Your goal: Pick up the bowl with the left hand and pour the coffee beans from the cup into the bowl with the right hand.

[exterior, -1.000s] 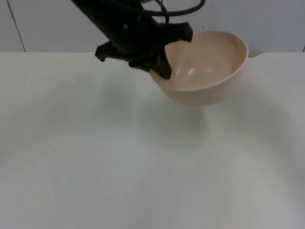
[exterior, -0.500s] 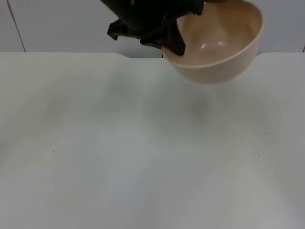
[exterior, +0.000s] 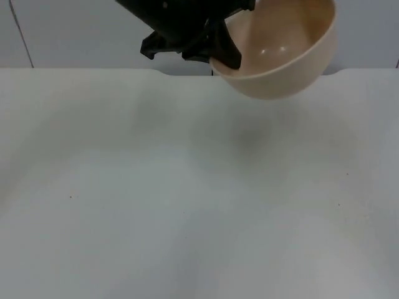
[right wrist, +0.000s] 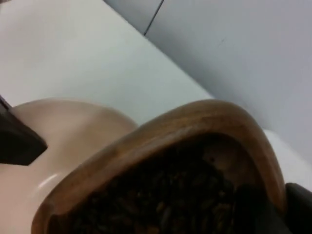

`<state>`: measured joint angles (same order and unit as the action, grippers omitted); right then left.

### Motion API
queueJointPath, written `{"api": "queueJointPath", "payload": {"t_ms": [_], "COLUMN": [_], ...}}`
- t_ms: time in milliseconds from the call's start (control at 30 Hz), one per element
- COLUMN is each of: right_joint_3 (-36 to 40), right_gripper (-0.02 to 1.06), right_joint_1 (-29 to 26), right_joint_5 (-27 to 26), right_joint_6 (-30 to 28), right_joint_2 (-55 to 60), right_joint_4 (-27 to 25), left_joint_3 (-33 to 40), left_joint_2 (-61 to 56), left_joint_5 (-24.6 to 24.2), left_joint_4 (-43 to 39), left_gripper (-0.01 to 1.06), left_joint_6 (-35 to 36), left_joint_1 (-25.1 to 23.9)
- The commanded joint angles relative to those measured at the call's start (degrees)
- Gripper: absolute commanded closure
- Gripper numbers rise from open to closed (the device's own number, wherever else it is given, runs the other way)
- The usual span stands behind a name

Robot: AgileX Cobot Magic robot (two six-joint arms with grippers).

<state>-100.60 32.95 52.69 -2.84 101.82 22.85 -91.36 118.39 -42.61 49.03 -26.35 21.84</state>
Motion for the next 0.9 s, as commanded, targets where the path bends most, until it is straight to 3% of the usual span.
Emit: {"api": "queueJointPath", "payload": {"t_ms": [0, 333, 533, 700, 867], "right_joint_3": [-0.5, -0.5, -0.5, -0.5, -0.5], "right_gripper": [1.05, 1.05, 1.05, 1.05, 1.05], "right_joint_1": [1.3, 6.8, 9.0, 9.0, 10.4], "right_joint_5": [-1.4, -1.6, -1.4, -1.3, 0.1], "right_joint_6": [-0.8, -0.8, -0.9, -0.9, 0.0], "right_joint_2": [-0.8, -0.8, -0.8, -0.8, -0.8], "right_joint_4": [3.4, 17.0, 21.9, 22.7, 28.4], "left_joint_3": [-0.4, -0.4, -0.4, -0.4, -0.4], "left_joint_2": [-0.1, -0.1, -0.1, -0.1, -0.1], "left_joint_5": [-0.6, -1.5, -1.9, -2.0, -1.8], "left_joint_4": [1.6, 2.9, 3.3, 3.8, 3.8], "left_gripper": [1.05, 1.05, 1.05, 1.05, 1.05], "left_joint_6": [-0.2, -1.3, -1.4, -1.4, -1.7], "left_joint_1": [0.0, 0.0, 0.0, 0.0, 0.0]}}
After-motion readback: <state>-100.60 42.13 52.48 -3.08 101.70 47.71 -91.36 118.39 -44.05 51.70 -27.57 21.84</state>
